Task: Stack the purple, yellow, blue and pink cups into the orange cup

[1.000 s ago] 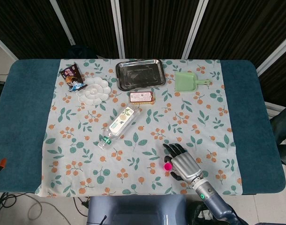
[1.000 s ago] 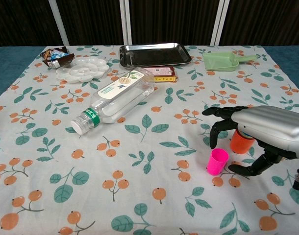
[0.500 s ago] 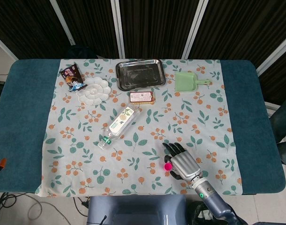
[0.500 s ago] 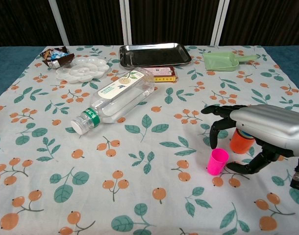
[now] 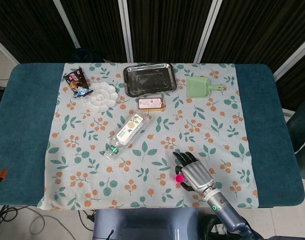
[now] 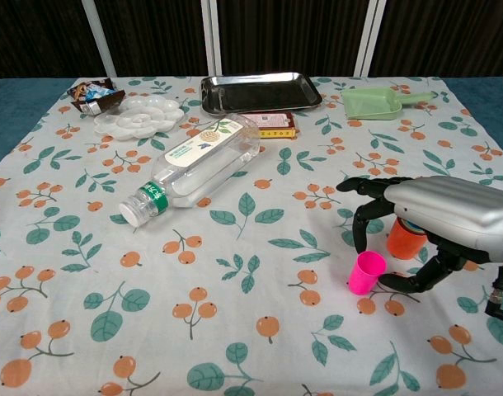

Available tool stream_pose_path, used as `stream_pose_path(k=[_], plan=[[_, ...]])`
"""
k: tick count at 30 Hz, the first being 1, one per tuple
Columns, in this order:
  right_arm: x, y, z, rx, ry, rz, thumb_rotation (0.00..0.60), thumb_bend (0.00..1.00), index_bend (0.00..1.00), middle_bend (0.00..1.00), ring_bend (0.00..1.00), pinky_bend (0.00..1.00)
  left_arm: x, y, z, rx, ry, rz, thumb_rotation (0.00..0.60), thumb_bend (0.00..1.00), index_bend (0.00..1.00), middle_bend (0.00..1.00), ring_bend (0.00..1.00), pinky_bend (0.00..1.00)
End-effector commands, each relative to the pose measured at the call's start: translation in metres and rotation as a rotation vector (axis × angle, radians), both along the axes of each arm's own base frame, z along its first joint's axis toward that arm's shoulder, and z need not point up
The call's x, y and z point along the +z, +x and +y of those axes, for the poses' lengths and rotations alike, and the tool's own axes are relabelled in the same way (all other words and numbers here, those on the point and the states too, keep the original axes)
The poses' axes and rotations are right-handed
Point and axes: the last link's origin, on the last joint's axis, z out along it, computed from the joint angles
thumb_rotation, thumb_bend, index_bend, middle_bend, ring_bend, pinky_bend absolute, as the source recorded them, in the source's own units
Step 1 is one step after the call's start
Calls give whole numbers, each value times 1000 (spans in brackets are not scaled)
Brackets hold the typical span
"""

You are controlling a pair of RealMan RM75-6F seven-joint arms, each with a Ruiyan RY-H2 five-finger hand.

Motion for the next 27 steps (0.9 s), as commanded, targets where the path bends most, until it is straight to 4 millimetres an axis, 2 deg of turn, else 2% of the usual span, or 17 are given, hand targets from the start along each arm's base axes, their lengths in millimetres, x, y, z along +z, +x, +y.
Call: stream_pose_path(k=[1,10,15,24,27], plan=[[0,0,0,1,-2,1,600,395,487,0,96,102,0,0,0,0,0,0,600,224,169,68,5,0],[12,4,-5,-8,-23,-8,600,396,490,0,96,102,1,0,0,-1,4,-3,600,223,169,68,5,0],[30,9,-8,-44,-8,-18,600,394,497,0,96,102,0,0,0,-2,1,-3,600,223,169,68,5,0],[77,19,-26,-100,-31,-25,600,395,499,1,96,102,0,1,0,-3,-1,-2,600,223,169,68,6,0],[84,19,-31,-109,-48,-20,600,395,499,1,96,102,0,1,0,-4,-1,-1,600,223,169,68,5,0]])
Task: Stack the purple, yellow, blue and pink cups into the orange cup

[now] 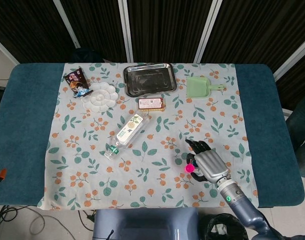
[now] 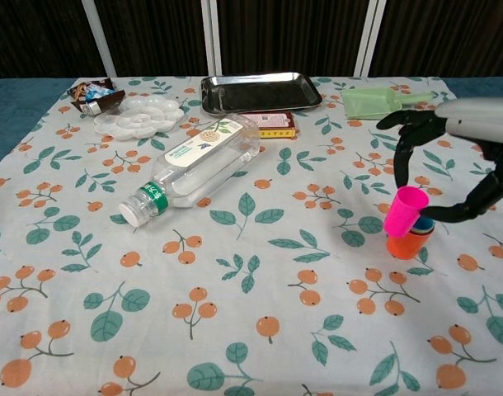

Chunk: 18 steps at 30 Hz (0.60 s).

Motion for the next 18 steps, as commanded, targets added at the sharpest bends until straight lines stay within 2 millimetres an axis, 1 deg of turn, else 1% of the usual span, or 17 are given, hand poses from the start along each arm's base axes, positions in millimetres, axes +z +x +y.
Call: stream_pose_path(k=[1,6,18], plan=[[8,2,-6,-8,-14,2,600,395,499,1,96,102,0,0,0,0,1,-1,600,223,169,68,5,0],[10,-1,-14,-24,-18,20,600,395,499,1,96,102,0,0,0,-1,-2,6,600,224,169,68,6,0],[5,-13,-23,-47,-22,60,600,395,501,1,97,102,0,0,0,-1,0,7,600,223,169,68,5,0]])
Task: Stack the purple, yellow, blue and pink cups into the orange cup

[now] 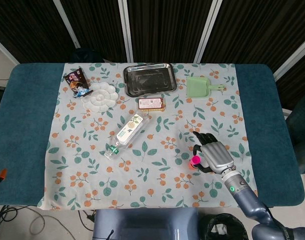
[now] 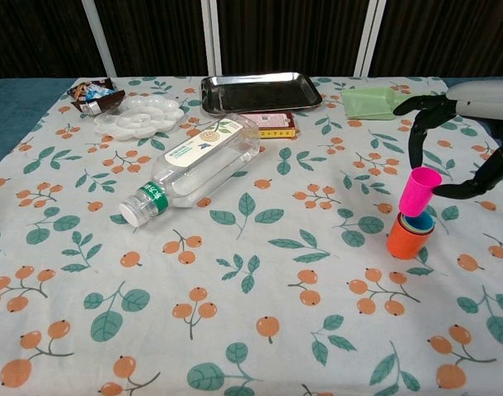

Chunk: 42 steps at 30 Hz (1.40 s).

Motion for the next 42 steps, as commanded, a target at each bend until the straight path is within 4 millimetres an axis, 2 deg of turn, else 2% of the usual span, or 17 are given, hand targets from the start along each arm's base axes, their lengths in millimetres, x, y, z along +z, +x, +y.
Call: stream_pose_path(k=[1,18,29,31,35,37,42], plan=[[-1,-2,0,-3,3,9,600,395,503,1,97,102,0,0,0,0,1,0,600,223,169,68,5,0],[-2,-11,2,-22,12,32,600,396,513,1,100,112,0,0,0,1,0,1,600,223,169,68,5,0],[-12,-17,3,-37,37,33,600,395,504,1,101,112,0,0,0,2,0,1,600,223,169,68,5,0],[-13,-18,3,-41,40,30,600,394,455,1,101,111,0,0,0,2,0,1,600,223,169,68,5,0],[-14,-18,2,-43,38,31,600,395,207,0,101,112,0,0,0,2,1,0,600,224,169,68,5,0],[-14,-19,2,-44,34,39,600,395,138,0,101,112,0,0,0,2,1,0,600,223,169,68,5,0],[-11,-19,1,-64,23,46,600,395,80,0,101,111,1,0,0,0,2,0,600,224,169,68,5,0]])
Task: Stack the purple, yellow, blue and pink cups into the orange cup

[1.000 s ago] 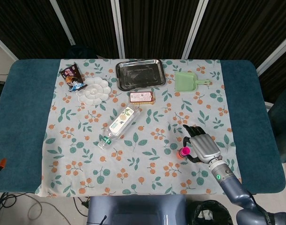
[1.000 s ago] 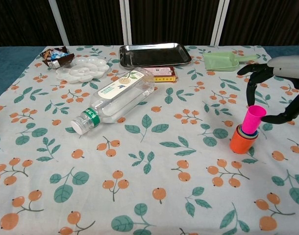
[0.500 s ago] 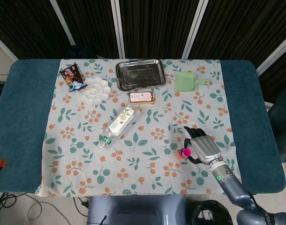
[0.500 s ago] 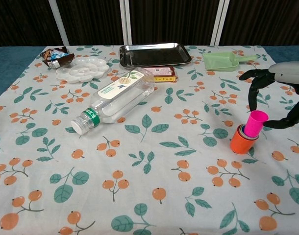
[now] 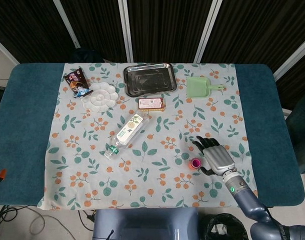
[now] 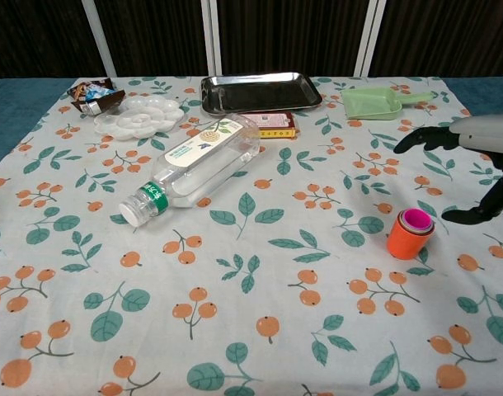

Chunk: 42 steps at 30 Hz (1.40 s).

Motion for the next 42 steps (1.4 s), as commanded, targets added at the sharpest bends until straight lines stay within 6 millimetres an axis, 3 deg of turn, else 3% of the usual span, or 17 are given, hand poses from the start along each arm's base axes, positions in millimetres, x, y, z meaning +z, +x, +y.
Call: stream_pose_path(k=[1,10,13,19,26,32,42], plan=[[4,2,-1,-14,-15,-9,600,395,66,0,101,111,0,0,0,-1,0,0,600,223,169,68,5,0],[47,-2,7,-34,-214,-67,600,394,6,0,57,79,0,1,0,-6,-1,1,600,223,169,68,5,0],[65,-11,23,-21,-349,-84,600,395,0,0,57,74,0,1,0,-7,-1,0,600,223,169,68,5,0],[82,-35,68,31,-513,-101,600,395,0,0,49,58,-1,3,0,-12,-3,-2,600,223,169,68,5,0],[78,-71,105,14,-577,-59,600,396,0,0,30,41,0,4,-2,-18,1,-4,600,223,169,68,6,0],[68,-95,111,1,-603,4,600,395,0,0,25,36,-1,5,-2,-21,0,-5,600,224,169,68,5,0],[61,-110,113,-22,-604,-33,600,395,0,0,25,36,0,5,-2,-21,0,-1,600,223,169,68,5,0]])
